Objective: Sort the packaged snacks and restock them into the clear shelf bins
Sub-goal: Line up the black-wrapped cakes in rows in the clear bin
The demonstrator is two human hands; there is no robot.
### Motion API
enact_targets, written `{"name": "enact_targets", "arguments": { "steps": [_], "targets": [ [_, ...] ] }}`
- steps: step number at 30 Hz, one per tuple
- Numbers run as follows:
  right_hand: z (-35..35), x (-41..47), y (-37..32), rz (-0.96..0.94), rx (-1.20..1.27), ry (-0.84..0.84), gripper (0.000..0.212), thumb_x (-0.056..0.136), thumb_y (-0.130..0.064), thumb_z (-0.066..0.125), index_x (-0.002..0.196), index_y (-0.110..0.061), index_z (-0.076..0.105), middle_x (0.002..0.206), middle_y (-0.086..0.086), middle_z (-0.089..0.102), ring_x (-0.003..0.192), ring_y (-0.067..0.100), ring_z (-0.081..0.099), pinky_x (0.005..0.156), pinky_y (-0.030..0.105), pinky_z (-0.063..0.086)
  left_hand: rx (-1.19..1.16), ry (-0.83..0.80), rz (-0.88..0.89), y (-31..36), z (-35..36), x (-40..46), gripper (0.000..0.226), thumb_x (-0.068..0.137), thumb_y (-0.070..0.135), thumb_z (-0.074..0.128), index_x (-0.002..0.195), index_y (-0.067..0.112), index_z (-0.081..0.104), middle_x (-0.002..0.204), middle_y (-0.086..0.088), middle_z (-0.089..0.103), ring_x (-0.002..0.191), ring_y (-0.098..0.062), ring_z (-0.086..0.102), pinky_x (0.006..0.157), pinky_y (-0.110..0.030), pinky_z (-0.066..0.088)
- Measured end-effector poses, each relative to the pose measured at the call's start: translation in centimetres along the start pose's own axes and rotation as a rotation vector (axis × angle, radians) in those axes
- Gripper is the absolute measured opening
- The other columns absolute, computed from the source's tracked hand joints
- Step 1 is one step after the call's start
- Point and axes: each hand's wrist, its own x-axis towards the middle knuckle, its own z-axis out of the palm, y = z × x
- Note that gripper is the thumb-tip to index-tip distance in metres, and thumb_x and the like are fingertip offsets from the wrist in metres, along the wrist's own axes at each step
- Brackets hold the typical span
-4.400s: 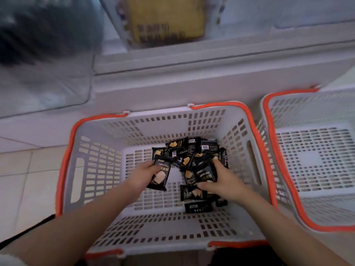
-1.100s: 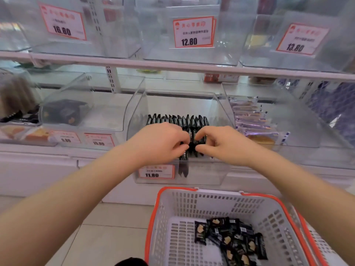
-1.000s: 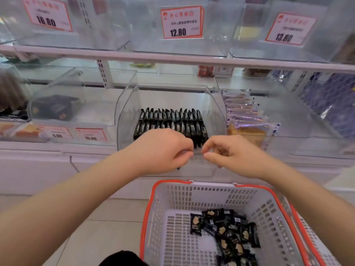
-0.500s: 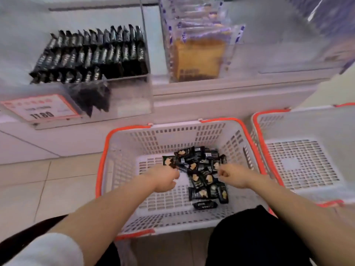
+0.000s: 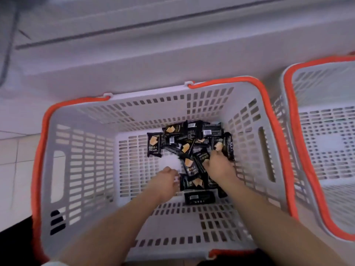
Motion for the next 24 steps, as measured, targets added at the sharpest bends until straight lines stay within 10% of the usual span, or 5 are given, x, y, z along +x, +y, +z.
{"name": "enact_targets", "arguments": {
  "steps": [8,13,16,24],
  "targets": [
    [1.6,1.9,0.1,0.05,0.017,0.048,0.037,0.09,-0.011,0.052,0.125,-0.004,0.043,0.112,0.014,0.062,0.101,0.029,0.059,0.074,0.033,0.048,-0.526,0.205,-0.376,2.8,1.9,5.2,0.025,0.094,0.025,0.051,0.106,0.004,0.057,0.103,-0.016,0.063,0.081,-0.024,0.058,0.07,-0.03,0.045],
    [0.1,1.0,0.8,0.155,0.271,0.022,0.057,0.09,-0.011,0.048,0.142,0.002,0.026,0.074,0.004,0.052,0.07,0.023,0.052,0.06,0.03,0.044,-0.629,0.26,-0.551,4.8,3.5,6.6,0.039,0.089,0.035,0.058,0.104,-0.001,0.059,0.098,-0.02,0.065,0.087,-0.032,0.062,0.061,-0.03,0.044],
    [-0.4,0.2,0.8,0.161,0.359,0.046,0.06,0.09,-0.011,0.048,0.145,-0.005,0.025,0.089,0.011,0.061,0.077,0.026,0.057,0.065,0.034,0.049,-0.681,0.253,-0.623,5.5,4.0,7.3,0.038,0.085,0.036,0.063,0.107,0.006,0.057,0.102,-0.013,0.065,0.092,-0.03,0.061,0.064,-0.03,0.042],
    [-2.1,-0.5,1.0,-0.06,0.435,0.209,0.028,0.092,-0.008,0.05,0.119,-0.012,0.057,0.108,0.011,0.064,0.093,0.025,0.06,0.078,0.033,0.05,-0.635,0.254,-0.259,1.6,2.6,3.4,0.025,0.09,0.021,0.059,0.111,0.01,0.055,0.105,-0.007,0.064,0.084,-0.017,0.056,0.064,-0.024,0.039]
  ]
}}
